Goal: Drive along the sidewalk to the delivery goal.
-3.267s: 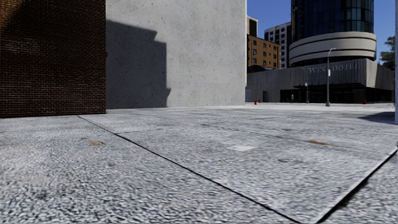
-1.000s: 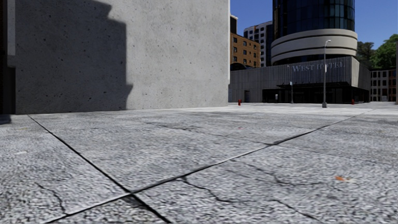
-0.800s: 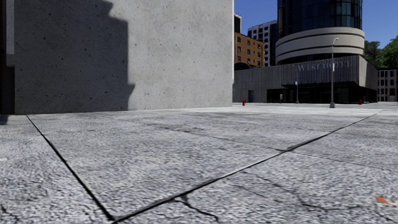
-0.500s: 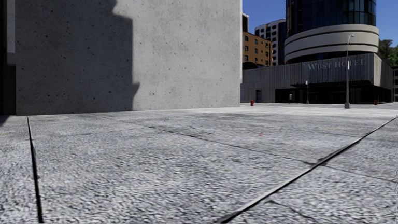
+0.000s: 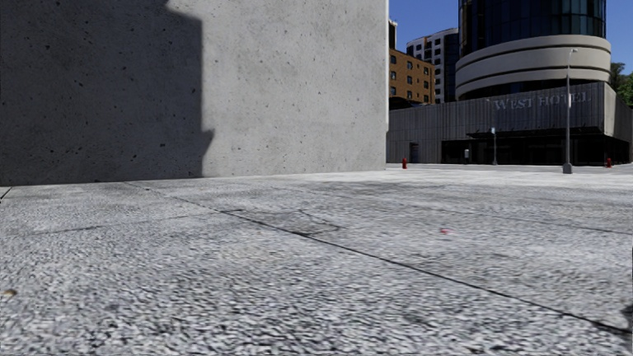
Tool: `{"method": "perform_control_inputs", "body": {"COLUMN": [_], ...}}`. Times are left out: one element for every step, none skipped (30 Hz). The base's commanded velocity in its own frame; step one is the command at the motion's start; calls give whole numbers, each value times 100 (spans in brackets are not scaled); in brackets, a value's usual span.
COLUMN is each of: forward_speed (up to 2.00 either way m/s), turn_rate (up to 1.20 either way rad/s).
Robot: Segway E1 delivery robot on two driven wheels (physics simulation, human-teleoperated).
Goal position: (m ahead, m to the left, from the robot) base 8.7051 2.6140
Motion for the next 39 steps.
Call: {"method": "perform_control_inputs", "body": {"forward_speed": [200, 200, 200, 200, 200, 200, 200, 200, 200, 185, 185, 168, 158, 154, 154, 154, 153, 153, 153, 153, 153, 153, 153, 153, 153, 153, 152, 152, 152, 152, 152, 160, 160, 174, 180, 180, 180, 180, 180], "turn_rate": [17, 17, 17, 17, 17, 10, 10, 2, 0, 0, 0, 0, 0, 0, 0, 0, 0, 0, 7, 7, 13, 14, 15, 15, 15, 15, 15, 15, 15, 15, 15, 15, 15, 15, 19, 21, 21, 21, 22]}}
